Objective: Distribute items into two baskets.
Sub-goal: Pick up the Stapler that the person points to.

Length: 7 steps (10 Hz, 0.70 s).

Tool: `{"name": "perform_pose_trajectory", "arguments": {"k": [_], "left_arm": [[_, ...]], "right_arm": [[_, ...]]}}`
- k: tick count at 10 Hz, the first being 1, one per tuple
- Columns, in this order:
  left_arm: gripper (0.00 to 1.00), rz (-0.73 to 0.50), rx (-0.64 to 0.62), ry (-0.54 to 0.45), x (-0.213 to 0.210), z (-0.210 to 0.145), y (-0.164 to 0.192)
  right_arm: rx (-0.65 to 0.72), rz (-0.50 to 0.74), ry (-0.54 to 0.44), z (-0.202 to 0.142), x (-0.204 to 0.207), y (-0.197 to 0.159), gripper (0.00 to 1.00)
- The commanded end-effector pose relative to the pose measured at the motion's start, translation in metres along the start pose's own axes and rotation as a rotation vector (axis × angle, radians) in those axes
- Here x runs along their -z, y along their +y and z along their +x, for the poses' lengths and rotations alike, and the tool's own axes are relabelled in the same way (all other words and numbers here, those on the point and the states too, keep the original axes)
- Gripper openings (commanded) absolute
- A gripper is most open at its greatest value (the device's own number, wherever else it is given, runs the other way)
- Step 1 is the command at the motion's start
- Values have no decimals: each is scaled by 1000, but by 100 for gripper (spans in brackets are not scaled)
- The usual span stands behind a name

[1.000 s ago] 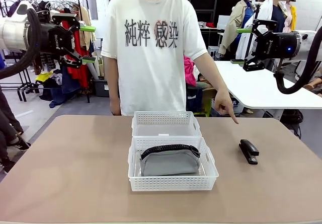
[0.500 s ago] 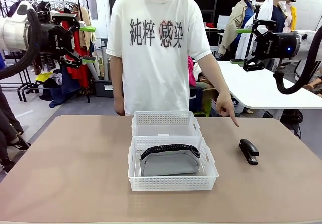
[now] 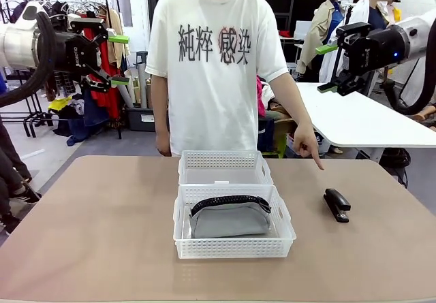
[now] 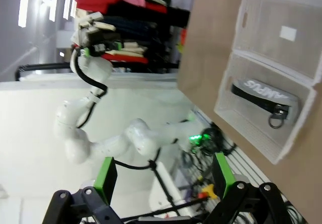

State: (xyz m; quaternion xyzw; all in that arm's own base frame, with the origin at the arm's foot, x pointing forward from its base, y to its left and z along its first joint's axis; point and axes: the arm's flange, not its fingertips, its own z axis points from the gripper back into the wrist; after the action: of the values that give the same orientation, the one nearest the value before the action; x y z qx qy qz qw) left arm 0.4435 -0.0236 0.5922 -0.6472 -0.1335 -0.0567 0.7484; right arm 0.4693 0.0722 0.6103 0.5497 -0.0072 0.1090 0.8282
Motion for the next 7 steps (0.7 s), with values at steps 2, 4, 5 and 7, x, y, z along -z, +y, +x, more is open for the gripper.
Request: {"name": "perform_pose_trajectory", "arguments": {"k": [2,4,5,7], "left_arm": [[100,-17,-1,2,-2,-1,-1],[100,-17,-1,2,-2,-1,-1],[100,-17,-1,2,-2,-1,-1],[100,-17,-1,2,-2,-1,-1]], "right_arm": [[-69,-285,30,7,4,10,100],[-133,-471,-5,7,-2,7,100],[-175,-579,-46,7,-3,1,100],[-202,-741,-84,7,-7,-13,100]]}}
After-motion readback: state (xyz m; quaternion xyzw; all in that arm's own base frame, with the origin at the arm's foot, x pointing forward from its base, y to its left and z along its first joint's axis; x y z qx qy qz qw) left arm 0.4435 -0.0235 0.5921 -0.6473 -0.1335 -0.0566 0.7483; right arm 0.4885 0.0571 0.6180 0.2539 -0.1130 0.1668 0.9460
